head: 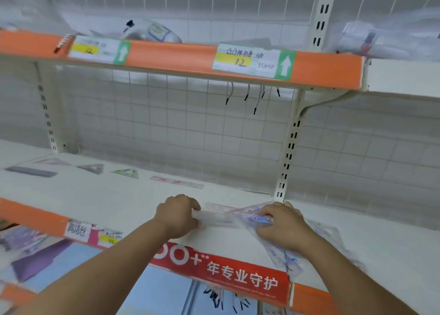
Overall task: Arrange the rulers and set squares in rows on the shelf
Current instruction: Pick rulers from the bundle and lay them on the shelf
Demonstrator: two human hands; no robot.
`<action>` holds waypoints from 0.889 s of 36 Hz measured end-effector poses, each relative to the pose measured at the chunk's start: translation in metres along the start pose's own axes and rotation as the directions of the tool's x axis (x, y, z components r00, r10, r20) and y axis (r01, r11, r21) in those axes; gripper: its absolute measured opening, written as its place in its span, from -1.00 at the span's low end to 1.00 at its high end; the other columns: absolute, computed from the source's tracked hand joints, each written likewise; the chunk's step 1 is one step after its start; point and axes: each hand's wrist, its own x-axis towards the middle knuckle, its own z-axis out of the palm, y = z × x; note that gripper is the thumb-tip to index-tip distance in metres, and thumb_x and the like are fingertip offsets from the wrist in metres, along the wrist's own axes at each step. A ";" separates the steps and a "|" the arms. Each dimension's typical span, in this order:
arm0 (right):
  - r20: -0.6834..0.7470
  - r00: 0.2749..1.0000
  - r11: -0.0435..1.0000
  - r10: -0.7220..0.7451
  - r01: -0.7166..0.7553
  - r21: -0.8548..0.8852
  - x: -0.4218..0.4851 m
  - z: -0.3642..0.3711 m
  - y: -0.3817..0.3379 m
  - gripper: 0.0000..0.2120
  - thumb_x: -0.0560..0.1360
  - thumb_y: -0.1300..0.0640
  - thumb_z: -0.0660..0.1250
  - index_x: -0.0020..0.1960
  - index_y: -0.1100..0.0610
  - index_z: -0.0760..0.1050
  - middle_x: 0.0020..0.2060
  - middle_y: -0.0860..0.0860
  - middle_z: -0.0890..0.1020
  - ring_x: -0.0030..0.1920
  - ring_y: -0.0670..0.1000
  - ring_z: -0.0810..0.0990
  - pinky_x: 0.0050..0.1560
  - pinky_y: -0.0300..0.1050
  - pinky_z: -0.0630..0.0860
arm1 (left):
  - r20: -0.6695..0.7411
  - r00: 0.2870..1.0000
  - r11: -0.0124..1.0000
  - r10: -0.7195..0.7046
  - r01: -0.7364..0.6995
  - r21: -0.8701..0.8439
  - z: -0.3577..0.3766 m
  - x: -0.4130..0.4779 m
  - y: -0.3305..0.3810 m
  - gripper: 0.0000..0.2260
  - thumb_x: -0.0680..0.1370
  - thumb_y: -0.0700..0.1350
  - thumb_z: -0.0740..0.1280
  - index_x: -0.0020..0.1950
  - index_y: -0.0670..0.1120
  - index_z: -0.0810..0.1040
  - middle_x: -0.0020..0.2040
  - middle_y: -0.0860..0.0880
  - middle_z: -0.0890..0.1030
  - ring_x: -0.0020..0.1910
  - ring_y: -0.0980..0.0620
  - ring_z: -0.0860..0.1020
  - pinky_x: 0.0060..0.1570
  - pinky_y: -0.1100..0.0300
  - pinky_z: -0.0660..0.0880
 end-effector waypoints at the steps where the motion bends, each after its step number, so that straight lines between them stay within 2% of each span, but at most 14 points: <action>1: -0.005 1.000 1.000 -0.010 0.010 0.002 0.003 0.004 -0.010 -0.66 0.42 -0.06 0.31 0.19 -0.10 0.47 0.04 -0.13 0.47 0.16 -0.04 0.33 0.20 -0.10 0.28 | -0.004 1.000 1.000 -0.012 0.012 -0.003 -0.004 -0.004 -0.011 -0.60 0.50 0.08 0.39 0.32 0.08 0.50 0.25 0.01 0.53 0.19 -0.01 0.51 0.17 0.10 0.48; 8: -0.013 0.996 0.996 -0.083 0.083 0.014 0.016 0.030 -0.090 -0.61 0.43 -0.11 0.31 0.24 -0.09 0.46 0.12 -0.11 0.50 0.18 -0.02 0.35 0.18 -0.09 0.31 | -0.022 0.994 0.994 -0.106 0.105 -0.031 -0.039 -0.037 -0.096 -0.58 0.50 0.08 0.39 0.34 0.06 0.48 0.25 -0.01 0.53 0.21 -0.03 0.50 0.15 0.12 0.45; 14: -0.031 0.991 0.991 -0.133 0.133 0.009 0.018 0.049 -0.160 -0.62 0.44 -0.10 0.29 0.25 -0.10 0.45 0.09 -0.13 0.48 0.15 -0.04 0.34 0.09 -0.12 0.23 | -0.042 0.987 0.986 -0.157 0.154 -0.059 -0.064 -0.068 -0.162 -0.59 0.50 0.04 0.40 0.34 0.05 0.48 0.24 -0.01 0.53 0.21 -0.05 0.49 0.17 0.12 0.45; 18: -0.031 0.989 0.989 -0.142 0.143 0.027 0.018 0.063 -0.204 -0.62 0.44 -0.09 0.28 0.25 -0.11 0.44 0.06 -0.14 0.46 0.17 -0.05 0.32 0.13 -0.14 0.22 | -0.062 0.985 0.986 -0.162 0.159 -0.049 -0.076 -0.089 -0.202 -0.60 0.49 0.00 0.40 0.33 0.03 0.50 0.24 -0.04 0.54 0.22 -0.07 0.49 0.20 0.11 0.45; 23: -0.007 0.987 0.986 -0.158 0.159 0.042 0.016 0.080 -0.254 -0.63 0.44 -0.09 0.28 0.24 -0.10 0.46 0.10 -0.12 0.49 0.20 -0.02 0.32 0.17 -0.11 0.24 | -0.089 0.981 0.985 -0.171 0.168 -0.041 -0.088 -0.111 -0.247 -0.60 0.47 0.07 0.41 0.30 0.06 0.52 0.22 -0.03 0.55 0.18 -0.05 0.51 0.11 0.12 0.47; 29: -0.004 0.982 0.982 -0.187 0.187 0.032 0.019 0.098 -0.305 -0.66 0.43 -0.09 0.31 0.19 -0.12 0.48 -0.05 -0.15 0.42 0.17 -0.01 0.35 0.15 -0.13 0.24 | -0.115 0.976 0.983 -0.186 0.183 -0.035 -0.097 -0.130 -0.290 -0.59 0.48 0.11 0.39 0.32 0.08 0.51 0.24 0.02 0.55 0.19 -0.03 0.52 0.08 0.15 0.44; 32: -0.005 0.980 0.979 -0.201 0.201 0.027 0.025 0.104 -0.327 -0.67 0.43 -0.07 0.30 0.19 -0.12 0.49 -0.02 -0.13 0.46 0.17 0.00 0.35 0.11 -0.14 0.23 | -0.108 0.974 0.979 -0.201 0.195 -0.060 -0.101 -0.133 -0.309 -0.64 0.47 0.12 0.40 0.24 0.08 0.55 0.17 0.01 0.59 0.13 -0.06 0.54 0.00 0.13 0.44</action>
